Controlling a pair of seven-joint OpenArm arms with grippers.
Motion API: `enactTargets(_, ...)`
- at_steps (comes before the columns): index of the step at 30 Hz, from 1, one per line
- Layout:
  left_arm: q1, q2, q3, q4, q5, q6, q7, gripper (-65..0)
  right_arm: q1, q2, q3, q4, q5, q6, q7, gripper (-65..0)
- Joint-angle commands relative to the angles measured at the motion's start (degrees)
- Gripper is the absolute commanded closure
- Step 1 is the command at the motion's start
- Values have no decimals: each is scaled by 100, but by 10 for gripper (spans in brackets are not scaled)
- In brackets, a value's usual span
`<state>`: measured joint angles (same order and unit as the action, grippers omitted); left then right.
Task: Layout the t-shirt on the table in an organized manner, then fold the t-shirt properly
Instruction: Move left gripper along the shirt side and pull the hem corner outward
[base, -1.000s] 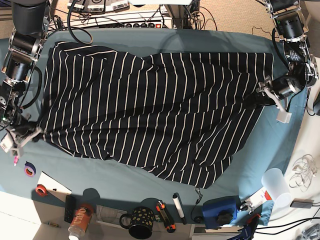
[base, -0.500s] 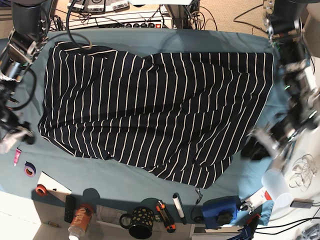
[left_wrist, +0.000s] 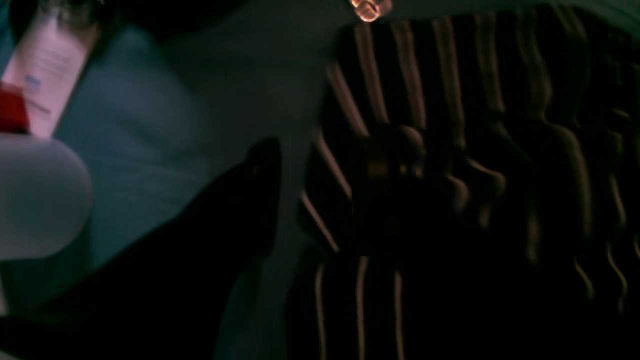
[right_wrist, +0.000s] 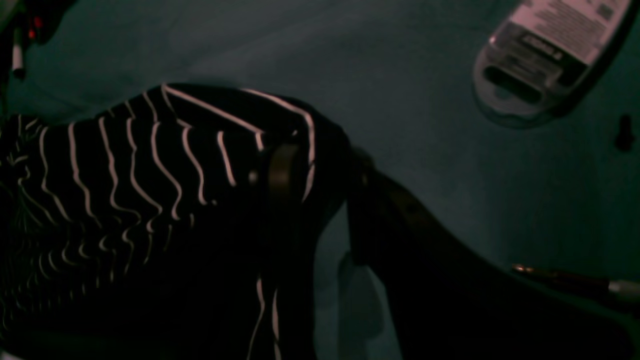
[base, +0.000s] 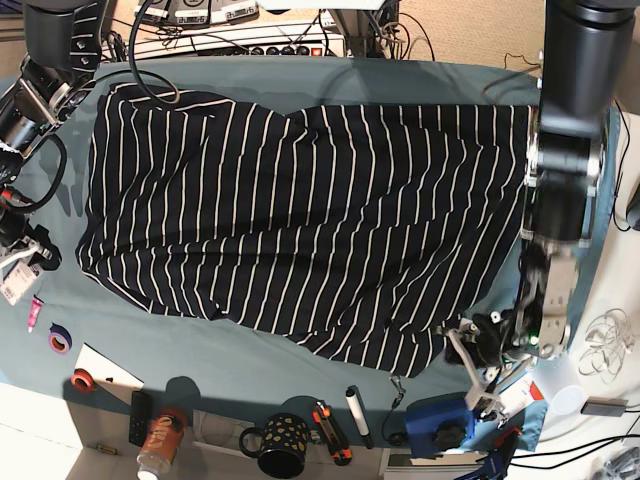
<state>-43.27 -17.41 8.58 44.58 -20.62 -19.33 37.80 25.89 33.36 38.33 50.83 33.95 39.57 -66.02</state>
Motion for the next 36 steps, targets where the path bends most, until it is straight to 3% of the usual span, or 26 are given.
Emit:
enactTargets(1,-313,-15,-13,-225,-55,-15,-234,-230,138,173,13,92,118,43,98,-162)
enactTargets(5,-535,-24,-13,-894,-50,-15,-568,-230,138,173,13,92,120,43,83,-161)
enactTargets(14,-195,4,-11,-920,50,-17,-531,-230,138,170,2,92,122,43,-11,-162)
enactTargets(24,251,267,-13,-922,66,-85,-557,-229,138,170,0,92,332,43,-146,-161)
enactTargets(26,262,317,-11,-922,234,-168,-573,-184,138,170,0,92,334,43,-146,-161)
enactTargets(29,262,323,-11,-922,450,-42,-688,0,138,173,0,92,332,43,-149,-161)
enactTargets(36,190,195,-13,-922,1099,804,-1421,0,138,173,0,92,334,43,-146,-161)
